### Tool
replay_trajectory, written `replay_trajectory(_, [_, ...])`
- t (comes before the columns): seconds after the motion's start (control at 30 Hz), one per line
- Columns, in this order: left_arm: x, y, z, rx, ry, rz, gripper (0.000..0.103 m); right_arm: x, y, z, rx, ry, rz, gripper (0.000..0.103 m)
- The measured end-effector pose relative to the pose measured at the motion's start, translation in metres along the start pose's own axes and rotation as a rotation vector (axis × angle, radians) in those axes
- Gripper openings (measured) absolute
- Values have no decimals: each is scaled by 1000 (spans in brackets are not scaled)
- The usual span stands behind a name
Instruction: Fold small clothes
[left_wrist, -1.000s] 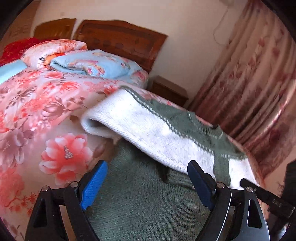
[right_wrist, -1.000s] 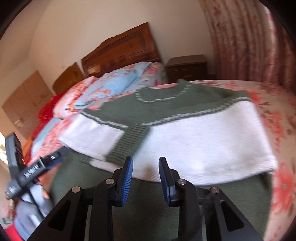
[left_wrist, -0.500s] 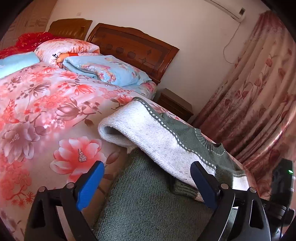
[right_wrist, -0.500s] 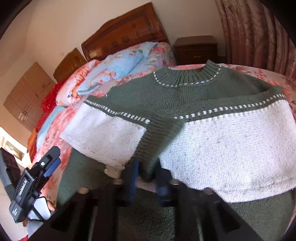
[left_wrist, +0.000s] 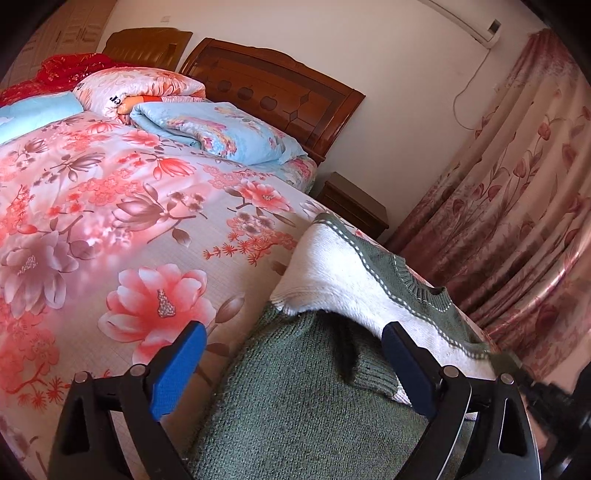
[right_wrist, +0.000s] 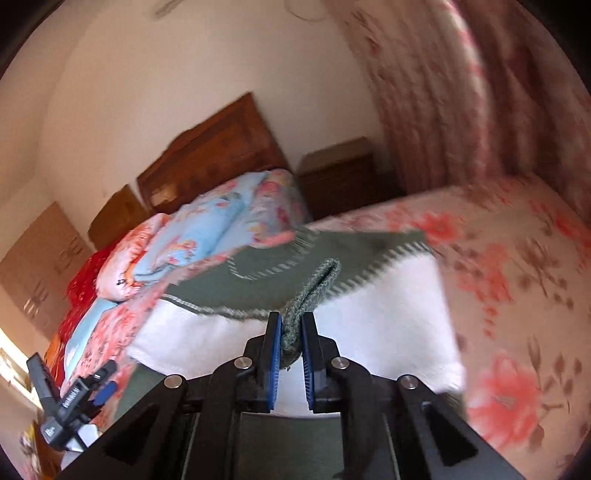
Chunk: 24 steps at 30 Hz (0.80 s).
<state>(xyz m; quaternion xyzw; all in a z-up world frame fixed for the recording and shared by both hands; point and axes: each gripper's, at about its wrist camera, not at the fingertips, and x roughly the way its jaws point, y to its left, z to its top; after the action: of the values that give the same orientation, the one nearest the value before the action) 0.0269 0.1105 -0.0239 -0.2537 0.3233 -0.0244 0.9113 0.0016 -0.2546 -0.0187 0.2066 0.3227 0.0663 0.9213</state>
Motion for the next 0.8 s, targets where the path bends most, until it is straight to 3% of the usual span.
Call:
replay_trajectory(0.33, [3, 4, 0, -19, 13, 3, 103, 18, -27, -22, 46, 80, -149, 15])
replay_trajectory(0.47, [3, 4, 0, -25, 14, 3, 103, 1, -21, -18, 27, 20, -236, 19])
replay_trajectory(0.57, [4, 4, 0, -26, 17, 4, 103, -3, -2, -18, -50, -8, -236, 23])
replay_trajectory(0.73, [4, 5, 0, -29, 17, 4, 103, 22, 32, -26, -209, 63, -230, 23])
replay_trajectory(0.8, [3, 5, 0, -28, 15, 1, 103, 35, 32, -32, -240, 115, -279, 23])
